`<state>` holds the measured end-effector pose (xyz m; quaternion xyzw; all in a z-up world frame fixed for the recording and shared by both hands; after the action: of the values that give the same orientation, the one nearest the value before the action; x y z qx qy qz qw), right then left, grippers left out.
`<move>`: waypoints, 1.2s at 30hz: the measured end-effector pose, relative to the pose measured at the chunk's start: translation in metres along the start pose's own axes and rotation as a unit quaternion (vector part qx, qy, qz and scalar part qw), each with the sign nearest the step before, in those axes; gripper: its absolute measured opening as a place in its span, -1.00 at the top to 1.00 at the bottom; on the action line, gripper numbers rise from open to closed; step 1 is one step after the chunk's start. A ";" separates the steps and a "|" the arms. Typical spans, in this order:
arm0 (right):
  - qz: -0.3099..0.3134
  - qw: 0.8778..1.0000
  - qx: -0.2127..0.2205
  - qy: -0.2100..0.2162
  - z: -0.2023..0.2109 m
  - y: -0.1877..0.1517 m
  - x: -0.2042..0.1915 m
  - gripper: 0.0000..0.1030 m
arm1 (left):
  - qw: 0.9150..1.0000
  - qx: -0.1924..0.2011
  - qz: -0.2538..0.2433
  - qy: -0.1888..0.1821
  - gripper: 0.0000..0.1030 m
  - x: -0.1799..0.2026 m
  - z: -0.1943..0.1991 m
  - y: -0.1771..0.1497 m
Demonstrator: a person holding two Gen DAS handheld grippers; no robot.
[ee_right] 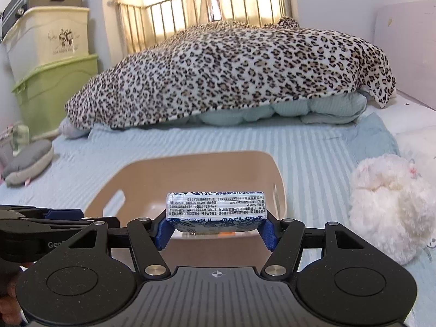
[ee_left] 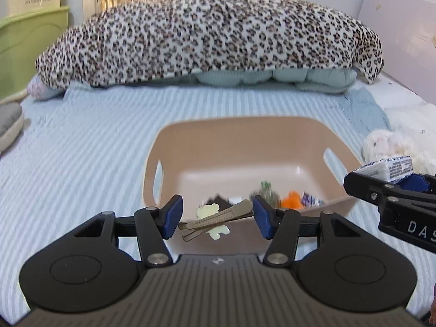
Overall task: Organize objects
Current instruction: 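Carry the patterned box and keys with both grippers over the basket, then open both grippers to drop the box and keys into the basket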
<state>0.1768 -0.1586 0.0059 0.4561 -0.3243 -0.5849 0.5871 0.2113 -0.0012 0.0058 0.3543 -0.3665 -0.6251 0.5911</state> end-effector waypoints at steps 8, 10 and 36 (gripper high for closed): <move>-0.024 1.000 0.004 -0.008 -0.035 0.009 0.002 -0.16 | 0.999 0.012 -0.008 0.031 -0.12 -0.004 -0.053 0.004; -0.026 1.000 0.003 -0.016 -0.046 0.007 0.003 -0.16 | 0.999 -0.008 0.009 0.031 -0.12 -0.005 -0.072 -0.002; 0.001 0.997 -0.045 -0.068 -0.095 -0.018 0.010 -0.71 | 0.997 -0.062 0.001 0.040 -0.55 -0.011 -0.102 -0.014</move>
<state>0.2578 -0.1514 -0.0470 0.3881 -0.3368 -0.6279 0.5846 0.2944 0.0058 -0.0551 0.3412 -0.3030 -0.6318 0.6266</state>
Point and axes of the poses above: each gripper's, at about its wrist camera, not at the fingertips, and z roughly against the way its jaws point, x to its right, y to its top, the point moved 10 cm from there along -z, roughly the way its jaws point, and after that the axes turned 10 degrees about x, right-handed, at the moved point
